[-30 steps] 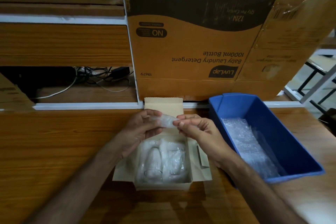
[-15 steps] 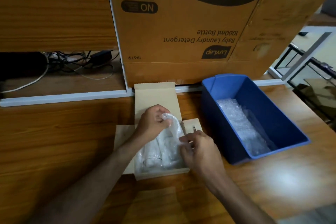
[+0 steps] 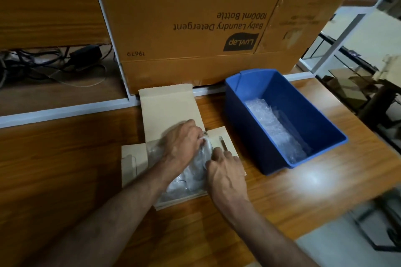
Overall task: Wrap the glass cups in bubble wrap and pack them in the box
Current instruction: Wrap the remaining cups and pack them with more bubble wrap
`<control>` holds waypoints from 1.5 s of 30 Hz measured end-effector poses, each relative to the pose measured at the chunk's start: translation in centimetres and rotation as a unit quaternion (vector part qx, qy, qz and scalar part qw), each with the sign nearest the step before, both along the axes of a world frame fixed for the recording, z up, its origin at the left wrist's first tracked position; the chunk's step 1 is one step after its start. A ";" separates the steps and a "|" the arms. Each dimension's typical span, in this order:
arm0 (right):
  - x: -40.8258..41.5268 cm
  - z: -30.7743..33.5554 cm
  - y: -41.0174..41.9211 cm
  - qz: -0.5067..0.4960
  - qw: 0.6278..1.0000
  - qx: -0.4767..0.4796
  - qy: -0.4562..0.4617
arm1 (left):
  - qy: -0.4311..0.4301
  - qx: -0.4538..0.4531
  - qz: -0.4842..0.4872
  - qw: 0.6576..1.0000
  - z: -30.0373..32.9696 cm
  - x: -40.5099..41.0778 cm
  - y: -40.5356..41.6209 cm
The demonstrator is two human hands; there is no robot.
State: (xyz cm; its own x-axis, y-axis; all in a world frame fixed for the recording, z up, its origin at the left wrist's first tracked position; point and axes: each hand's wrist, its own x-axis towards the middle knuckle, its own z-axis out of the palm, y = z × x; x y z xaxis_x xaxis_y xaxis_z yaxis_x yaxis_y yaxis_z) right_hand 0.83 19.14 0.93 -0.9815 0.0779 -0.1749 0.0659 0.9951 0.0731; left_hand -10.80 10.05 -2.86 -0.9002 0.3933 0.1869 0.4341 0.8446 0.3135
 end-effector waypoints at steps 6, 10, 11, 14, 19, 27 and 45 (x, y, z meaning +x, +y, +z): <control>-0.3 0.2 -0.5 0.018 0.999 -0.033 -0.007 | -0.074 0.072 -0.005 0.995 0.7 -0.1 -0.9; -0.5 0.1 -0.4 0.017 1.000 -0.011 -0.020 | -0.160 0.076 -0.038 0.983 0.8 0.8 -2.5; -0.6 0.1 -0.5 0.015 0.999 -0.006 -0.029 | -0.169 0.080 -0.043 0.981 0.7 0.7 -2.8; -0.9 -0.1 -0.5 0.005 0.999 -0.005 -0.044 | -0.190 0.087 -0.065 0.976 0.5 0.4 -3.4; -1.3 -0.5 -0.5 0.015 0.998 0.006 -0.062 | -0.141 0.063 -0.096 0.983 0.3 0.9 -3.7; -0.9 0.0 0.6 -0.006 0.999 -0.009 -0.038 | -0.159 -0.041 -0.166 0.972 1.2 0.6 -2.5; 1.2 1.4 0.8 0.104 0.986 0.073 -0.111 | -0.063 -0.139 -0.221 0.963 0.6 -0.2 -2.3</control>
State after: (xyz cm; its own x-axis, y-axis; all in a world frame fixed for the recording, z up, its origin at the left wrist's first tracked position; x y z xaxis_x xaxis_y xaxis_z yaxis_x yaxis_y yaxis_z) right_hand 1.99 19.89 2.31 -0.9176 -0.0811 -0.3893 -0.1725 0.9632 0.2060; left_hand -10.95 7.75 -2.27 -0.6413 0.7629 -0.0819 0.7442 0.6445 0.1754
